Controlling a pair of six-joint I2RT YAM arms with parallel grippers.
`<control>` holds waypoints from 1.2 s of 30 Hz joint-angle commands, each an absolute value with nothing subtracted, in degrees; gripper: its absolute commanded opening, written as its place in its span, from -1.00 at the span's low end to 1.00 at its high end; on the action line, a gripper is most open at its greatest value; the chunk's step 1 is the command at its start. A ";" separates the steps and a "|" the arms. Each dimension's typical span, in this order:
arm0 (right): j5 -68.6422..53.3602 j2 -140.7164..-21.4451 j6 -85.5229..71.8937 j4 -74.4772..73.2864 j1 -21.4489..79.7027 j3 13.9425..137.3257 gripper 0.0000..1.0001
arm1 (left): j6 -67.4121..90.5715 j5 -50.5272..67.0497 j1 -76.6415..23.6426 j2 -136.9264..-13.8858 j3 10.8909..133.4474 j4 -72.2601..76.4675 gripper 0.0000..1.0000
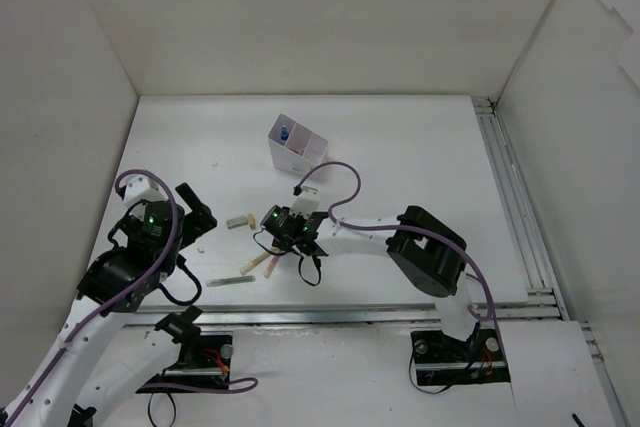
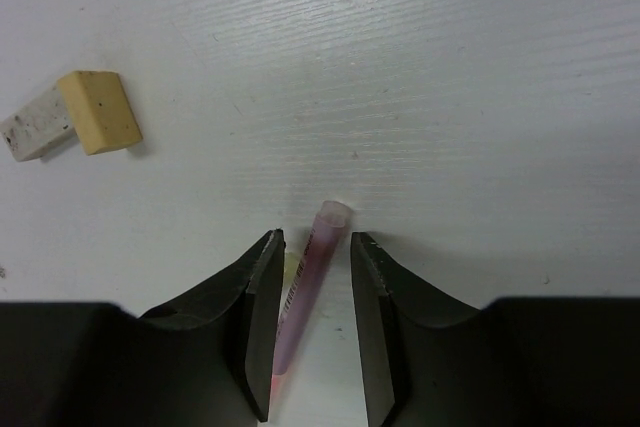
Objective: Sort the stationery into containers
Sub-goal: Pick up the pen from the center of the board.
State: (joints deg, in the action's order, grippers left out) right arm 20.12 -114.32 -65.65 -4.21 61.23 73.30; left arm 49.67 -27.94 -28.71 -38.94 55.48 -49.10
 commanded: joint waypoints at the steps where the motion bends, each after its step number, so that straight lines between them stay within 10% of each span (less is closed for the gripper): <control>1: 20.40 -113.64 -67.94 -6.94 61.52 73.47 -0.39 | 48.96 -28.39 -28.74 -39.64 55.90 -47.11 0.99; 20: 21.71 -114.79 -63.11 -12.13 60.03 77.08 -1.00 | 50.10 -28.83 -28.74 -34.63 54.49 -47.38 0.99; 28: 30.93 -101.36 -29.78 -0.46 64.33 72.01 -1.00 | 40.88 -17.07 -28.74 -37.18 53.88 -39.65 0.99; 36: -2.99 -79.39 -10.15 36.29 58.54 49.14 -1.00 | 29.54 4.95 -28.74 -37.44 52.12 -29.37 0.99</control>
State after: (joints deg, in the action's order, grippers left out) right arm 13.39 -84.93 -23.03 19.64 61.34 51.81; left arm 36.27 -7.90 -28.71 -37.32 51.55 -38.33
